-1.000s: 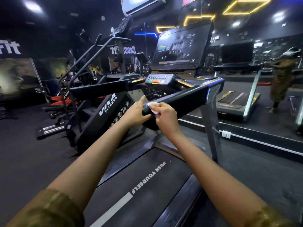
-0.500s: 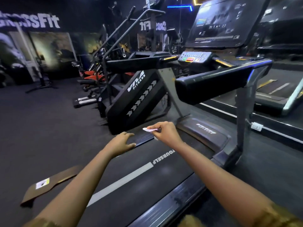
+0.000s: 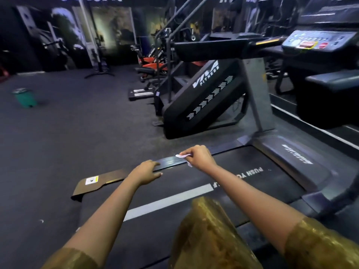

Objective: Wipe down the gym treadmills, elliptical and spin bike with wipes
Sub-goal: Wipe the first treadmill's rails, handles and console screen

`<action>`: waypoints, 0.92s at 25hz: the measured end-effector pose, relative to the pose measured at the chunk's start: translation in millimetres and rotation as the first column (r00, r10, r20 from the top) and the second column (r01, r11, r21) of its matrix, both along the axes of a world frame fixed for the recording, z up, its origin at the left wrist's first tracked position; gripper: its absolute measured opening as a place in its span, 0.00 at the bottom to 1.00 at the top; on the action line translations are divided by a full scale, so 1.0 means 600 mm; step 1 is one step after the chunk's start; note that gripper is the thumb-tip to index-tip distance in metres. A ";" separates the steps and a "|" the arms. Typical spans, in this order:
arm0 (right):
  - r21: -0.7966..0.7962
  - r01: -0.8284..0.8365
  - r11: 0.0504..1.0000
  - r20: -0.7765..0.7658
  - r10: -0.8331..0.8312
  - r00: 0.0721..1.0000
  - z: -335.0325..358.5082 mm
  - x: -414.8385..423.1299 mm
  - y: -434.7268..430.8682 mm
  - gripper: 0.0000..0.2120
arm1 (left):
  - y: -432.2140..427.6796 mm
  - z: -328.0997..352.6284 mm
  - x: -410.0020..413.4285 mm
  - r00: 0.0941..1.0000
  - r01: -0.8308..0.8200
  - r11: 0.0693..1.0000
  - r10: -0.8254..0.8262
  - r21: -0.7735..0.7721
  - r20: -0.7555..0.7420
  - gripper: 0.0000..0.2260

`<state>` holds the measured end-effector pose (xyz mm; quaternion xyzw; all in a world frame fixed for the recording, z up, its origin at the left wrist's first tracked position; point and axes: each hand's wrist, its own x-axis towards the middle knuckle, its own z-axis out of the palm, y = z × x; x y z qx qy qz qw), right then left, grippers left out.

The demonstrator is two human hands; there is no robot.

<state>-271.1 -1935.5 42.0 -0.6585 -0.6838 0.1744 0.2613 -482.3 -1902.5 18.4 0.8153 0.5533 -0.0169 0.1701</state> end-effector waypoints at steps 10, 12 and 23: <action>-0.250 0.024 0.968 0.095 0.000 0.995 0.122 0.047 0.368 0.10 | 0.341 0.160 0.077 0.999 0.027 0.997 -0.028 -0.071 -0.022 0.24; -0.255 0.073 0.964 0.079 -0.054 0.995 0.169 0.066 0.410 0.11 | 0.391 0.210 0.097 0.999 0.046 0.996 -0.045 -0.074 0.011 0.24; -0.131 0.461 0.878 -0.253 -0.479 0.841 0.338 0.225 0.459 0.08 | 0.598 0.376 0.269 0.941 0.332 0.942 -0.327 -0.043 0.089 0.24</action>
